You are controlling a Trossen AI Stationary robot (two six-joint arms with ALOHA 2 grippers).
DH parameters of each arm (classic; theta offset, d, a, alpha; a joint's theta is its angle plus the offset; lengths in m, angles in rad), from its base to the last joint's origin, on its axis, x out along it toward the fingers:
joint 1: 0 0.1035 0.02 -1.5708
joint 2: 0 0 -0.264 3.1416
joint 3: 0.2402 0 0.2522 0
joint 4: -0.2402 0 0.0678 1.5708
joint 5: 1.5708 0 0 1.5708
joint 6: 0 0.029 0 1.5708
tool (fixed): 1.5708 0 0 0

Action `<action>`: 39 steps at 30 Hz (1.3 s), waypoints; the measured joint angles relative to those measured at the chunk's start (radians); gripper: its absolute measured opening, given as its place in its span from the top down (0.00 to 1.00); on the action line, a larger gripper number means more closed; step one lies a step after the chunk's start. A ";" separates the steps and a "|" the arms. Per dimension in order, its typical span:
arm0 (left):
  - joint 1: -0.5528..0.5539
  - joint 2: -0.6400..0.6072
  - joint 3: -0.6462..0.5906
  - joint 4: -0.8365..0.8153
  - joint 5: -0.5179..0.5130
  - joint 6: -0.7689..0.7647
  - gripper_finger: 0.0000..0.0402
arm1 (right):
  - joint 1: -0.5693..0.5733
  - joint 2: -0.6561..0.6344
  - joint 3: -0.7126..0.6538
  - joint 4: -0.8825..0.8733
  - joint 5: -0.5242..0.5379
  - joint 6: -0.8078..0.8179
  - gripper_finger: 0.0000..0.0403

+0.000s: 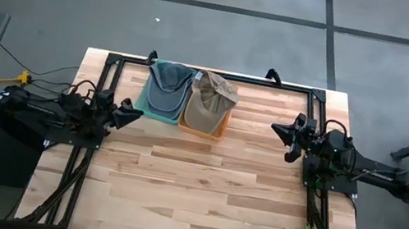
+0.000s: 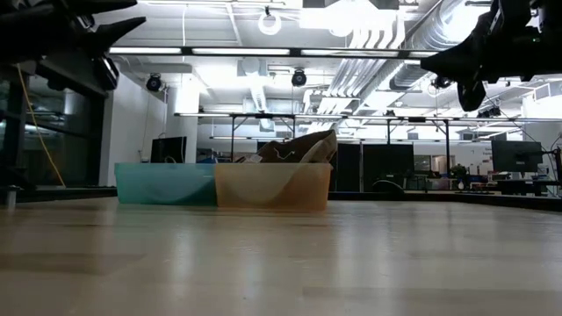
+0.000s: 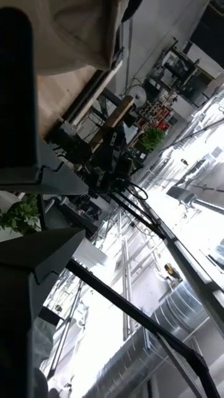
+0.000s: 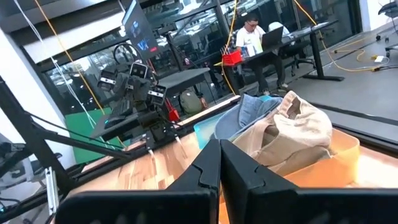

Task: Pick & Place hat
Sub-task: Return to Home Position

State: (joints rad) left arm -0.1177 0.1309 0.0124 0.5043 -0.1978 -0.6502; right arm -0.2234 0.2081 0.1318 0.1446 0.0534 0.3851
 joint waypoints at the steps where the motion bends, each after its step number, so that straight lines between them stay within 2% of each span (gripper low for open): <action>1: 0.000 -0.009 0.000 -0.002 -0.001 0.003 0.81 | 0.000 -0.001 0.000 0.001 0.003 0.000 1.00; 10: 0.000 -0.129 -0.001 -0.105 -0.020 0.018 0.81 | 0.000 -0.025 0.000 0.003 0.004 0.014 1.00; 27: 0.000 -0.125 -0.001 -0.132 -0.041 0.001 0.81 | 0.000 -0.105 -0.001 -0.040 0.044 0.022 1.00; 34: 0.000 -0.125 -0.001 -0.138 -0.040 -0.020 0.81 | 0.001 -0.105 -0.115 0.130 0.041 0.061 1.00; 39: 0.000 -0.125 -0.001 -0.135 -0.040 -0.020 0.81 | 0.000 -0.104 -0.119 0.141 0.047 0.045 1.00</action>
State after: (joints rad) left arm -0.1177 0.0063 0.0116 0.3691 -0.2375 -0.6704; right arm -0.2230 0.1041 0.0128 0.2854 0.1000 0.4305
